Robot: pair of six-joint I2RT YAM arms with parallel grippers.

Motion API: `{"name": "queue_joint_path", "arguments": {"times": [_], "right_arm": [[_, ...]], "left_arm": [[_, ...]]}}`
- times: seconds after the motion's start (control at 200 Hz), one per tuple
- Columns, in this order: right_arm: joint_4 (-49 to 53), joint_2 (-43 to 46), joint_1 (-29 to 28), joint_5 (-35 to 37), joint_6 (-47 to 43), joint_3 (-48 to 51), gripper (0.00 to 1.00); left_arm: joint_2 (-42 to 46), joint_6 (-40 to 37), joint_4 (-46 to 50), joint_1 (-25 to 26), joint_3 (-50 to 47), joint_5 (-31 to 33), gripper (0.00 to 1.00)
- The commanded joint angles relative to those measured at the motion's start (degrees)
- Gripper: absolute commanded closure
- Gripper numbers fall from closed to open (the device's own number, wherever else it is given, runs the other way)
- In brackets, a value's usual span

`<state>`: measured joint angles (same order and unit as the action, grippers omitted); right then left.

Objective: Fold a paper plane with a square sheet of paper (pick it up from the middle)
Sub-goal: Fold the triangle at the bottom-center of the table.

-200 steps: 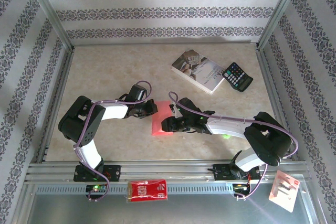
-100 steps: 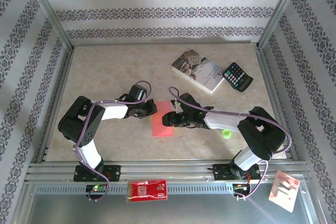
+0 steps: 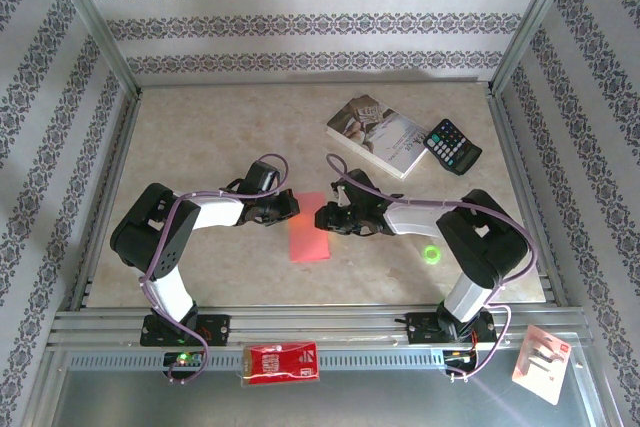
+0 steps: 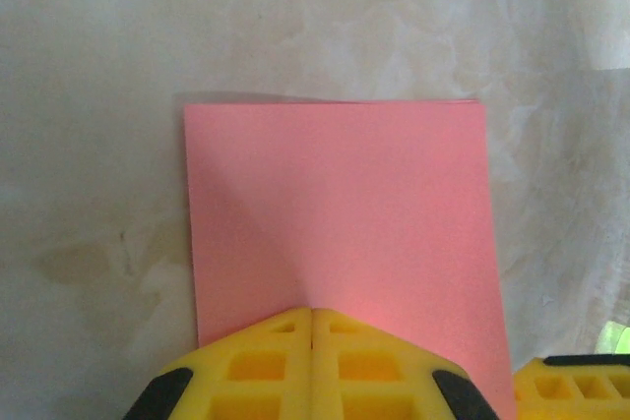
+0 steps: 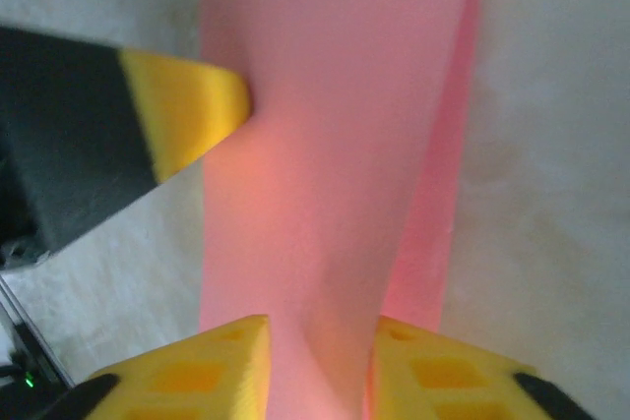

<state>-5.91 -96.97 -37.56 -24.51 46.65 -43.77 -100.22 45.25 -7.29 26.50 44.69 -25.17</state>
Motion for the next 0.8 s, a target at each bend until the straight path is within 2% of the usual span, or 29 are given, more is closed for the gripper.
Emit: {"name": "queue_joint_path", "arguments": {"times": [0.0,0.105,0.225,0.335,0.45,0.535,0.704,0.794], "right_arm": [[-3.27,-1.74,1.39,-0.98,4.67,-1.20,0.77],[-5.98,-3.07,2.05,-2.62,6.67,-1.18,0.85],[-7.31,-3.43,2.65,-3.21,8.65,-0.80,0.94],[-7.36,-2.00,3.91,-3.13,10.34,1.10,0.98],[-7.32,0.75,5.62,-3.46,12.18,3.72,0.99],[-7.04,3.00,6.48,-3.44,14.17,5.60,1.00],[-8.55,6.87,7.63,-4.29,20.77,9.31,1.00],[-8.96,8.30,8.10,-4.88,22.76,10.61,1.00]], "left_arm": [[-1.10,-1.47,7.29,-0.48,-0.58,3.73,1.00],[-1.04,-1.63,7.68,-0.49,0.12,3.59,1.00],[-0.51,-1.97,8.46,-0.47,1.74,3.42,0.95],[0.62,-2.59,8.59,-0.41,3.86,2.22,0.81],[3.96,-4.18,5.99,0.38,4.24,0.54,0.61],[7.95,-7.61,4.03,3.53,2.66,4.01,0.54],[17.13,-14.25,-5.74,12.44,-6.73,12.00,0.46],[20.39,-21.00,-6.45,19.74,-9.28,18.61,0.43]]}}
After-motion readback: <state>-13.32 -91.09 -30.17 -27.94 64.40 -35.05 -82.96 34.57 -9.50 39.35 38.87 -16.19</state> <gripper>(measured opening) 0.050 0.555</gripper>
